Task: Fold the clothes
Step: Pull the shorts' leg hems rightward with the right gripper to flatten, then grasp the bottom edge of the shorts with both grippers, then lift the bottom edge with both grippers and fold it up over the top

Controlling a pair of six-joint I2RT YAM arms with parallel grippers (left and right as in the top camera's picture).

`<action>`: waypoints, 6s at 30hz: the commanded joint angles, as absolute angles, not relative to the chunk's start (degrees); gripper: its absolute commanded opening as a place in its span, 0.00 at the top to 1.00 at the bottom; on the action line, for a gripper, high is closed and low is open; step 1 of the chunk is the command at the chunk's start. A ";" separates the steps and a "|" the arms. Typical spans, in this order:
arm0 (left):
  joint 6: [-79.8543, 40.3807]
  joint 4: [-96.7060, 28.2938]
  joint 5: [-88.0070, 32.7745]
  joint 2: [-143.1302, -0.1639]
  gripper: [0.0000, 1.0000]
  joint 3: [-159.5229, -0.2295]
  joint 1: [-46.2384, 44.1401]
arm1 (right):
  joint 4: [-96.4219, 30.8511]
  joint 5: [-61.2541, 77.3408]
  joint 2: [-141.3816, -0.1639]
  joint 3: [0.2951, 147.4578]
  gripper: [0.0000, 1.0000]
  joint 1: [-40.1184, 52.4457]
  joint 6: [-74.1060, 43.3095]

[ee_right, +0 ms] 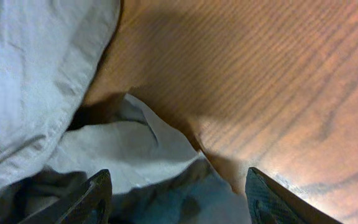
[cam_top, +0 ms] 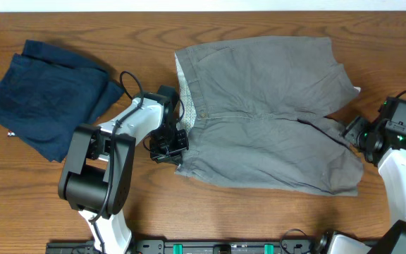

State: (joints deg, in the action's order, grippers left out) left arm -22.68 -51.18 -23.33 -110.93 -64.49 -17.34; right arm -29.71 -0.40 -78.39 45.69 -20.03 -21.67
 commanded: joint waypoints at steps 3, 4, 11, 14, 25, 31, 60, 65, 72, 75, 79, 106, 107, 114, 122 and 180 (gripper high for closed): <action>-23.20 -49.84 -13.45 -113.43 0.94 -63.18 -16.36 | -29.56 0.23 -83.50 45.84 0.33 -20.67 -20.49; -23.20 -49.84 -13.45 -113.43 0.94 -63.18 -16.34 | -29.36 0.23 -85.06 45.82 0.33 -20.67 -20.49; -23.22 -49.87 -13.47 -113.43 0.94 -63.18 -16.36 | -20.29 2.66 -93.43 45.84 0.87 -20.62 -20.08; -23.20 -49.87 -13.47 -113.43 0.94 -63.18 -16.34 | -13.91 4.62 -92.95 46.24 0.99 -20.97 -20.95; -23.99 -49.63 -13.45 -113.43 0.94 -63.18 -16.34 | -4.58 3.25 -91.39 54.43 0.84 -25.71 -22.98; -24.69 -48.97 -13.47 -113.34 0.94 -63.31 -16.32 | -15.03 4.47 -91.22 54.43 0.01 -25.69 -22.20; -53.12 -36.64 -18.63 -84.82 0.26 -44.66 -16.56 | -46.87 10.17 -82.28 36.27 0.01 -20.82 -36.05; -54.78 -23.70 -18.63 -80.27 0.30 -35.38 -16.60 | -45.43 8.84 -82.26 35.14 0.01 -20.82 -39.00; -54.98 -18.70 -18.98 -80.34 0.30 -31.68 -16.86 | -46.41 8.82 -79.75 35.20 0.01 -21.39 -40.27; -55.44 -18.28 -19.20 -80.58 0.33 -31.66 -16.88 | -48.03 8.78 -77.01 35.20 0.01 -22.59 -40.25; -60.80 -19.68 -21.63 -80.60 0.41 -31.22 -18.39 | -50.46 8.64 -73.30 35.20 0.01 -24.29 -40.23; -65.19 -15.86 -21.41 -80.58 0.94 -31.07 -21.74 | -41.89 -2.52 -71.16 29.15 0.03 -25.71 -47.53; -65.08 -17.39 -21.69 -80.55 0.94 -31.07 -21.74 | -41.01 -3.29 -71.16 29.15 0.04 -25.71 -47.55; -62.28 -25.78 -21.63 -80.34 0.94 -31.07 -21.74 | -38.30 -5.45 -71.92 29.08 0.33 -25.71 -47.55; -57.63 -27.00 -21.61 -75.35 0.94 -31.09 -21.74 | -41.32 -6.11 -72.01 29.06 0.99 -25.71 -45.74; -39.64 18.76 -8.27 -103.66 0.94 -59.72 -11.90 | 10.00 10.55 -96.14 59.24 0.99 -13.74 -28.34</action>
